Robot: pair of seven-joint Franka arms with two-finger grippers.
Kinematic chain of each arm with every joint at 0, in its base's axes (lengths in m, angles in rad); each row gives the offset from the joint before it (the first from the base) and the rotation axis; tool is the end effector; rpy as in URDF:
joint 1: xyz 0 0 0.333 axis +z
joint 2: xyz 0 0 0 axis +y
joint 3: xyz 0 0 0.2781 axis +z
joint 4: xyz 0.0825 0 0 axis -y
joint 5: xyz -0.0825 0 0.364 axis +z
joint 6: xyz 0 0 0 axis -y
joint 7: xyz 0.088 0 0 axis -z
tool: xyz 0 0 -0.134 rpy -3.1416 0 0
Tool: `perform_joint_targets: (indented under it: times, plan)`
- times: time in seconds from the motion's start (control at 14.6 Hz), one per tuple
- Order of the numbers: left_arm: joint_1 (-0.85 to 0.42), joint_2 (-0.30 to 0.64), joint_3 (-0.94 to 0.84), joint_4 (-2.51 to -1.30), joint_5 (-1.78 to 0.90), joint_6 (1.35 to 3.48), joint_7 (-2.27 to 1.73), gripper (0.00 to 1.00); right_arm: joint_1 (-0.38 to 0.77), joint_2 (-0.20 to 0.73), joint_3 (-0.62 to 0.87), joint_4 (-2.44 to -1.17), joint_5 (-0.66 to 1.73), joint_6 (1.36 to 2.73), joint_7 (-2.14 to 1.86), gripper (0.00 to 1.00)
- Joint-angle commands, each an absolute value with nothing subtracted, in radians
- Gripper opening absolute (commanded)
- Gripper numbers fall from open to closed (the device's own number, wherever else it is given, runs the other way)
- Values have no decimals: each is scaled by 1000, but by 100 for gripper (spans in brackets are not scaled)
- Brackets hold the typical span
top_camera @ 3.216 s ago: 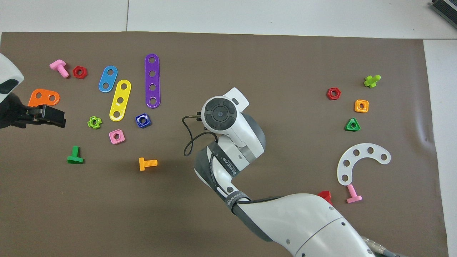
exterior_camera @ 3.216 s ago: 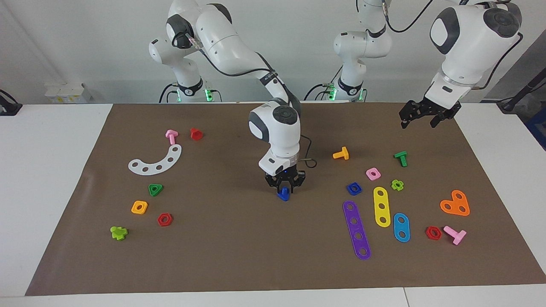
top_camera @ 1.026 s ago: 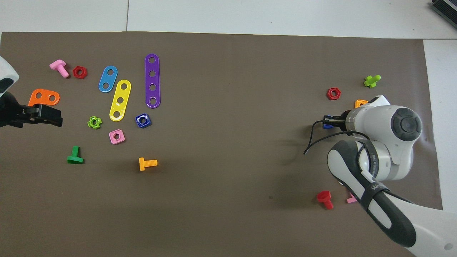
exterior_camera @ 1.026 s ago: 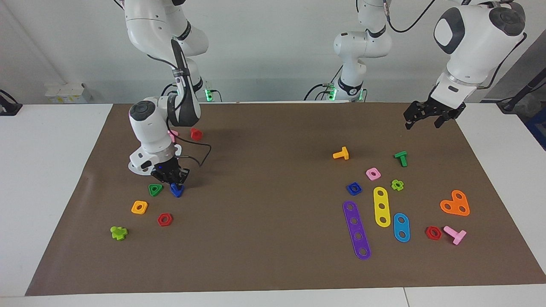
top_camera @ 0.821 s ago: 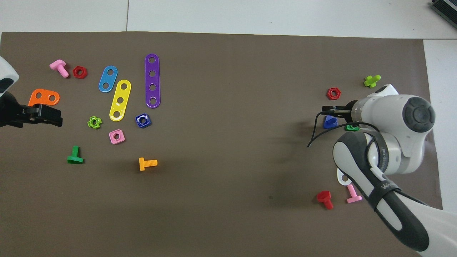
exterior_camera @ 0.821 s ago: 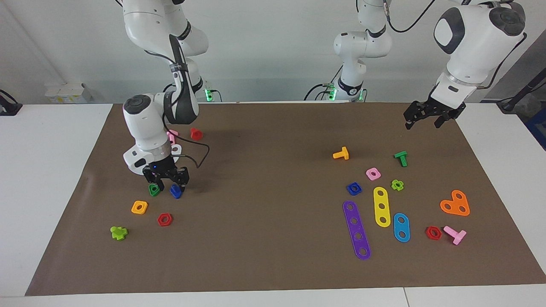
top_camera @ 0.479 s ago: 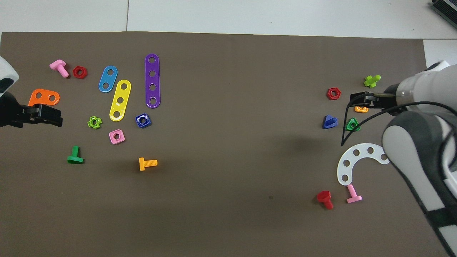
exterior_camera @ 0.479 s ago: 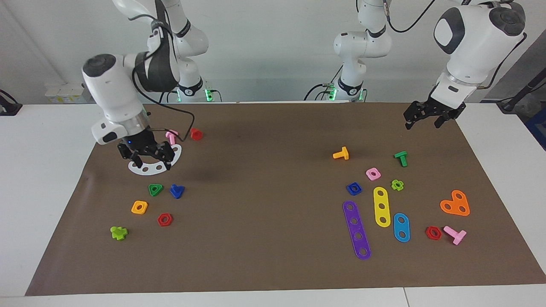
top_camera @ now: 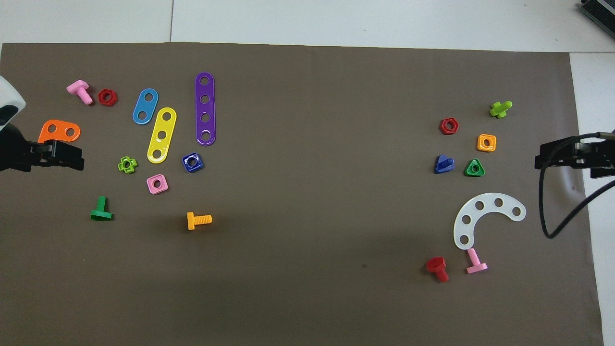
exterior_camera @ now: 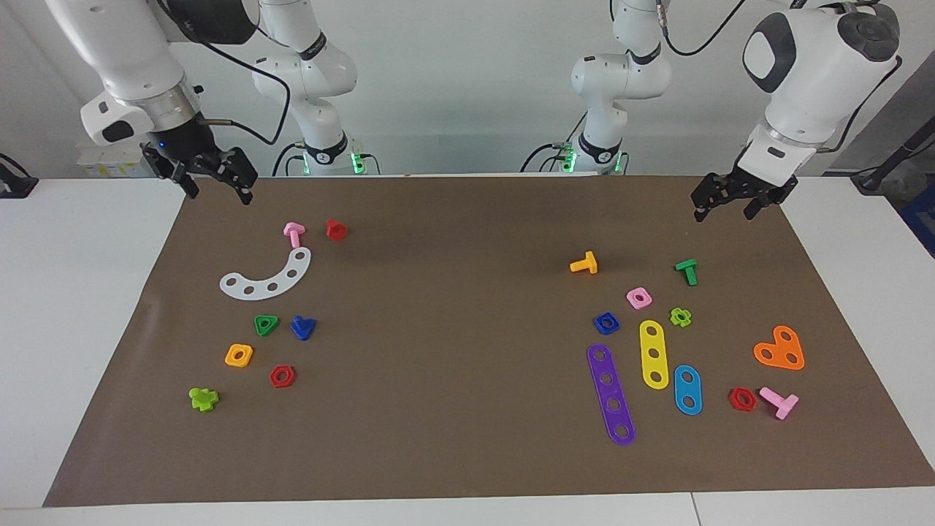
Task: Unscrew and place screws in storage area
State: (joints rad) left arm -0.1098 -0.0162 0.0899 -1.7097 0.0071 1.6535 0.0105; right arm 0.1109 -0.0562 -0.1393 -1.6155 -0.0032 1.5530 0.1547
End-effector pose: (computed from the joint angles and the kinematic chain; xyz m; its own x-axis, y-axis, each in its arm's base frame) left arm 0.5318 -0.0094 0.5123 0.9987 -0.0310 -0.0401 -0.0313 -0.9995 -0.0052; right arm 0.5168 -0.0168 0.5671 0.9833 -0.1819 -0.0075 -0.1819 -0.9833 -0.0035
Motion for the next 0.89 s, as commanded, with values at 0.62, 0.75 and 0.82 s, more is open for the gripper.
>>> perform_joint_targets:
  times: [0.62, 0.75, 0.82]
  plan:
    - [-98, -37, 83, -1735, 11, 1672, 6, 100, 109, -57, -124, -1609, -11, 1537, 163, 100]
    - [-98, -37, 83, -1735, 11, 1672, 8, 100, 98, -58, -118, -1609, -11, 1537, 149, 100]
    - [-98, -37, 83, -1735, 11, 1672, 8, 100, 86, -57, -115, -1609, -11, 1540, 147, 100]
